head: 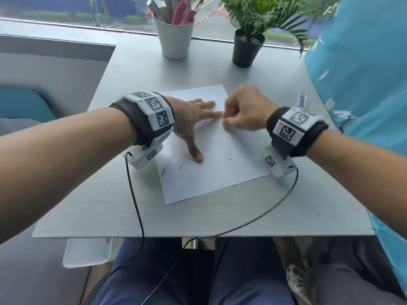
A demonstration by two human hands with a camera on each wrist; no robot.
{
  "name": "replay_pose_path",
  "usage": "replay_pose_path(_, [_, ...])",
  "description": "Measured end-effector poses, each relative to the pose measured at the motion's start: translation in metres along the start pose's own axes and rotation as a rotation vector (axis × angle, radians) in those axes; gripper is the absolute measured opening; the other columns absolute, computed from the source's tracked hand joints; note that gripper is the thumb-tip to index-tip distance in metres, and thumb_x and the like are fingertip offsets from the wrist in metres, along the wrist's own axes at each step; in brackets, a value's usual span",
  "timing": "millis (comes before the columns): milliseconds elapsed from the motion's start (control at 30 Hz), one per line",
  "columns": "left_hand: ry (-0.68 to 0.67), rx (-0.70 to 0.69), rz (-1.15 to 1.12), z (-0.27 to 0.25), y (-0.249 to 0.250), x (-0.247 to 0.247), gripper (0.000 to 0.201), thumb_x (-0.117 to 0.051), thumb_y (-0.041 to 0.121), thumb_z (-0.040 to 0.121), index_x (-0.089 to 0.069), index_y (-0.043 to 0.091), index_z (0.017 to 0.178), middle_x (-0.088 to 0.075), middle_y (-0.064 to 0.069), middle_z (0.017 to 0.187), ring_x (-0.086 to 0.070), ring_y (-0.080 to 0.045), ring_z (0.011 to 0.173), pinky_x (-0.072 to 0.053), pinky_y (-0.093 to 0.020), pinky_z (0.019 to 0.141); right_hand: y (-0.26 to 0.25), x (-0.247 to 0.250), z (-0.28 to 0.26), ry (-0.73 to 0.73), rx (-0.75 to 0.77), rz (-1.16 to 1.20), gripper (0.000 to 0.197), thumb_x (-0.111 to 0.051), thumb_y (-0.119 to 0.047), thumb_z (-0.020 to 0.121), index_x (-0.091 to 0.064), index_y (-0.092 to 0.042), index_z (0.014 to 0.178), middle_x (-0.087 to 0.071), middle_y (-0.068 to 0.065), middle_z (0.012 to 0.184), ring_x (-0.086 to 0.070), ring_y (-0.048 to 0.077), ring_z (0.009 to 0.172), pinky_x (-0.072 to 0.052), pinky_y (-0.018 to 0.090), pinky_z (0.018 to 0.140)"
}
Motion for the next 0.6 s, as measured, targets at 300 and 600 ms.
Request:
replay_pose_path(300, [-0.004,0.021,0.001,0.001,0.001,-0.001,0.144,-0.079,0.079,0.045,0.01,0.05,0.154,0.021,0.017,0.163,0.018,-0.012,0.151,-0.005,-0.057,0.123,0.005,0.006,0.007,0.026,-0.009,-0.069,0.008,-0.076,-0.02,0.073,-0.077,-0.013,0.077,-0.07,0.004,0.076,-0.064,0.018,0.07,-0.046,0.021,0.062])
replay_pose_path(600, [-0.019,0.028,0.01,-0.001,0.003,-0.001,0.15,-0.081,0.077,0.041,0.013,0.048,0.153,0.024,0.016,0.163,0.021,-0.012,0.15,-0.003,-0.057,0.123,-0.004,0.006,0.001,-0.059,0.019,-0.063,0.007,-0.077,-0.02,0.073,-0.078,-0.014,0.077,-0.073,0.002,0.073,-0.07,0.02,0.074,-0.055,0.028,0.066])
Point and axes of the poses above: each hand's wrist, its own z-axis towards the middle knuckle, its own x-axis out of the back of the hand, y = z × x, the point moved 1 cm from there along z, towards the middle knuckle
